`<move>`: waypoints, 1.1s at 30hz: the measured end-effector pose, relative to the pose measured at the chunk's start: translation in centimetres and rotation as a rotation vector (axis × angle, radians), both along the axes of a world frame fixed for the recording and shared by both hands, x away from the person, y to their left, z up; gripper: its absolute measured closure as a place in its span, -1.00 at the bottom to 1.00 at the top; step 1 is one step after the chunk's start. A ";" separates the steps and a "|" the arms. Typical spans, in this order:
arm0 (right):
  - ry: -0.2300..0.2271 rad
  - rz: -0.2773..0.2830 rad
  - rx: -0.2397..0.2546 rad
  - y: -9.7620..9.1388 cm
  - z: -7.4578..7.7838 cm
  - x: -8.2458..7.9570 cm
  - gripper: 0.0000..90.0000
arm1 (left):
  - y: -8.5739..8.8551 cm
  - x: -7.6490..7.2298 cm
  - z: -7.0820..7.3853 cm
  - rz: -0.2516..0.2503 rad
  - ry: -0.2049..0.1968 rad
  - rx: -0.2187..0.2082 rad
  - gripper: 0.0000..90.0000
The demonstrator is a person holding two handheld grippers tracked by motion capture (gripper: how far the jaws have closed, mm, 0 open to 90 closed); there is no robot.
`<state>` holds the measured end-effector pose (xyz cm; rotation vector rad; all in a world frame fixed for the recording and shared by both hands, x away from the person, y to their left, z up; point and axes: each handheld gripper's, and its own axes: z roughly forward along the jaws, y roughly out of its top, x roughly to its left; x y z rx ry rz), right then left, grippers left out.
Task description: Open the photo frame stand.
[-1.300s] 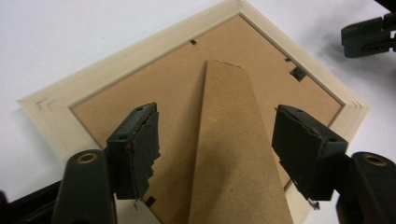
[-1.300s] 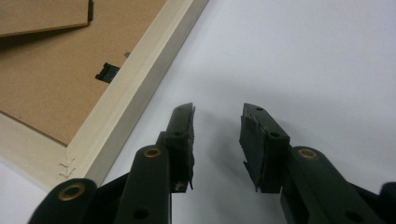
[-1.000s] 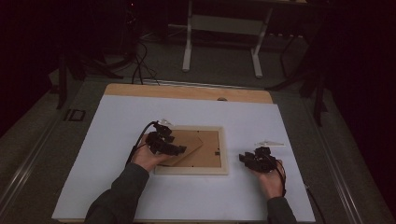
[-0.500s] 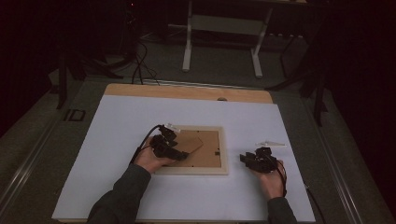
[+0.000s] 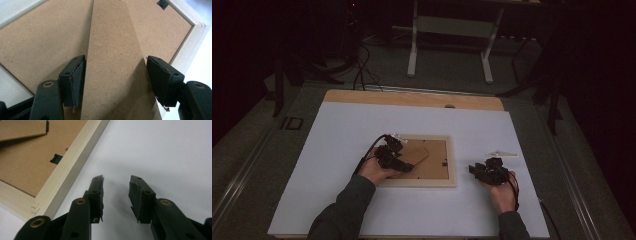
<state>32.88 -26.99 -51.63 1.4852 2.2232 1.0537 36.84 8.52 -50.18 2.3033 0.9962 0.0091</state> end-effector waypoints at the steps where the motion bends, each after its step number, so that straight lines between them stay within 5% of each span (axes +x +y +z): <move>1: 0.000 0.000 0.000 0.0 0.0 0.0 0.41 | 0.0 0.0 0.1 0.000 0.001 0.001 -0.23; 9: 0.002 0.003 -0.003 0.0 0.0 0.0 0.41 | -0.5 0.2 0.5 -0.021 -0.006 0.042 -0.22; 25: 0.007 0.005 -0.002 0.0 -0.1 0.0 0.40 | -0.7 0.9 1.2 -0.006 0.018 0.013 -0.20; 33: 0.009 0.004 -0.001 -0.1 -0.2 0.1 0.40 | -1.5 1.3 0.4 -0.020 0.054 0.066 -0.18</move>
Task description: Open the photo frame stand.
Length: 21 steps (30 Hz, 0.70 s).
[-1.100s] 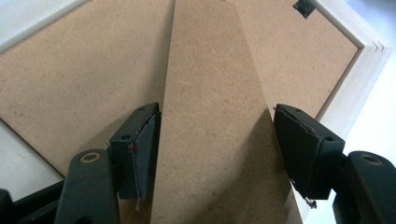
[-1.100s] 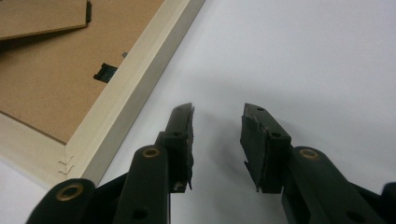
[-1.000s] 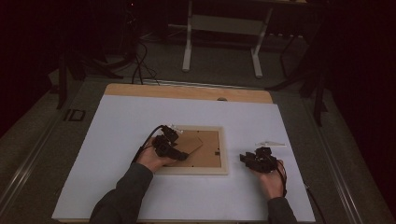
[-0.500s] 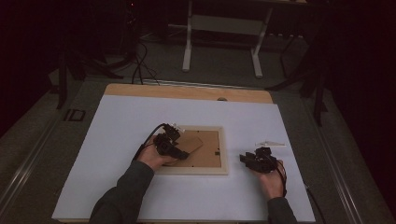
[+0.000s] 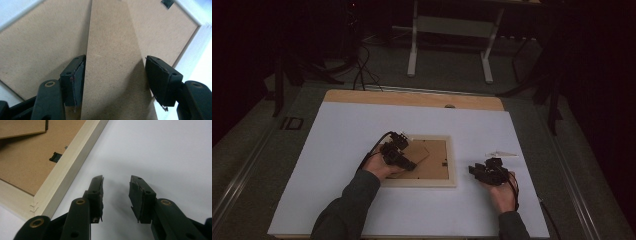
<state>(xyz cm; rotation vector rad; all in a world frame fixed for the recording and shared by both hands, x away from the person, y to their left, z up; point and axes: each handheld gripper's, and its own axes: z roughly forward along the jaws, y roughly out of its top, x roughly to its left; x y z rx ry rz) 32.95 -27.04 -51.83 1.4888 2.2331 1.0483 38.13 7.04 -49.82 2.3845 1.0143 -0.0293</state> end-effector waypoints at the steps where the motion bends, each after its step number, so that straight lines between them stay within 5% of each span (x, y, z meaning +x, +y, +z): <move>1: 0.001 0.000 0.000 0.0 0.0 0.0 0.40 | 0.0 0.0 0.0 -0.001 0.004 -0.001 -0.17; 9: 0.001 0.004 -0.003 0.1 -0.1 0.0 0.40 | -0.2 -0.1 0.1 -0.012 -0.013 0.020 -0.12; 21: 0.000 0.004 0.001 0.2 0.0 0.1 0.40 | -0.4 -0.9 -0.1 -0.027 -0.094 0.041 -0.10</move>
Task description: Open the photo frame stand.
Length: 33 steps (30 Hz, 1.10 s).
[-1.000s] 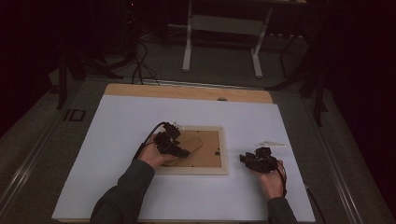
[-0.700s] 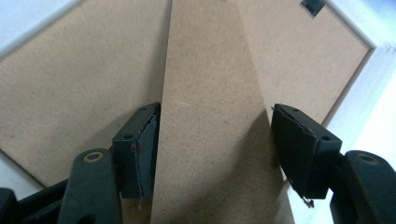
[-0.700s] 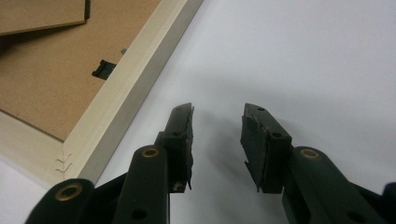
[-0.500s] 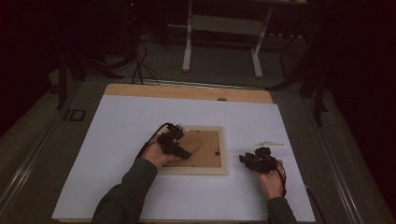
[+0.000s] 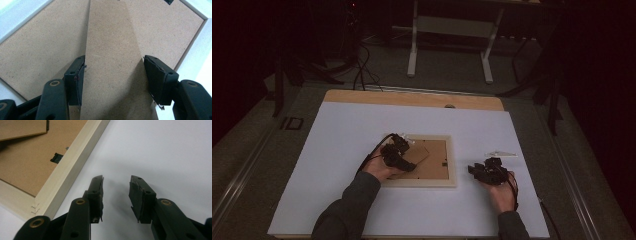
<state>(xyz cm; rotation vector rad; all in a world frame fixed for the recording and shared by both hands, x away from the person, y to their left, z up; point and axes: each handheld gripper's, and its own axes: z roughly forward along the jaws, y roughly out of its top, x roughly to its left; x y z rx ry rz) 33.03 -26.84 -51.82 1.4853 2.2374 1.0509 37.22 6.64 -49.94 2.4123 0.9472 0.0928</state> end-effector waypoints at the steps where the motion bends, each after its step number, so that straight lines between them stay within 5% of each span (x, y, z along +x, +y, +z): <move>1: 0.000 0.000 0.000 0.0 0.0 0.0 0.40 | 0.0 0.0 0.0 -0.001 -0.004 0.000 -0.10; 9: -0.007 0.012 -0.002 0.6 0.3 0.3 0.40 | 0.0 -0.3 0.1 -0.005 -0.032 0.000 -0.10; 20: -0.020 0.048 -0.011 1.9 1.4 1.3 0.42 | -0.3 -1.4 0.8 -0.022 -0.129 0.019 -0.10; 33: -0.024 0.082 -0.001 2.4 2.8 2.7 0.44 | -0.2 -1.8 0.6 -0.009 -0.158 0.011 -0.10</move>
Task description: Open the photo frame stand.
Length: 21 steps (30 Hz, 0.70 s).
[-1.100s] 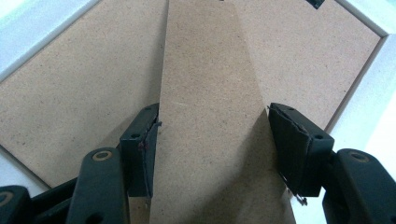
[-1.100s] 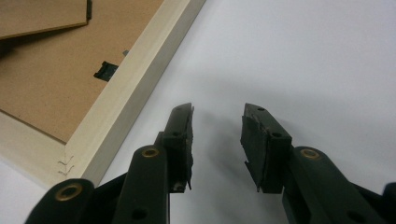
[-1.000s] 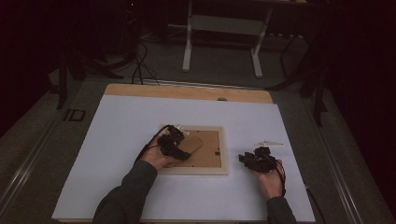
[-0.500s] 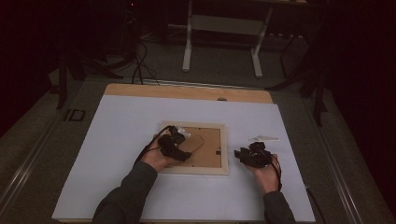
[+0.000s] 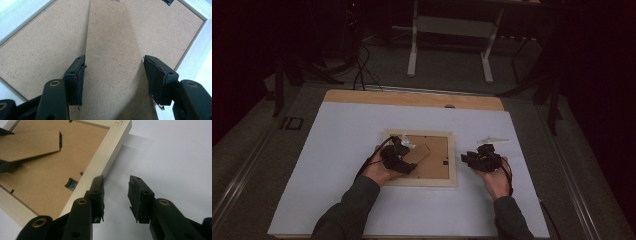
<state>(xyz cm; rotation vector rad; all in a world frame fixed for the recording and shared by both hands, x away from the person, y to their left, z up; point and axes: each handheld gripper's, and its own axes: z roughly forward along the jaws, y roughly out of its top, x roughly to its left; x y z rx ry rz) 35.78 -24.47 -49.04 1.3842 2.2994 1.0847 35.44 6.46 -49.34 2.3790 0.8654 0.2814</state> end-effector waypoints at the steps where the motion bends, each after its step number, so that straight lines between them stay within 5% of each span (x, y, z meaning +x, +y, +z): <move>1: 0.000 0.003 -0.003 0.0 0.1 0.1 0.44 | 0.0 0.0 0.0 0.000 -0.003 -0.002 -0.10; 21: 0.014 0.062 -0.040 1.7 2.1 2.4 0.37 | -0.3 -1.0 0.4 0.003 -0.086 0.010 -0.10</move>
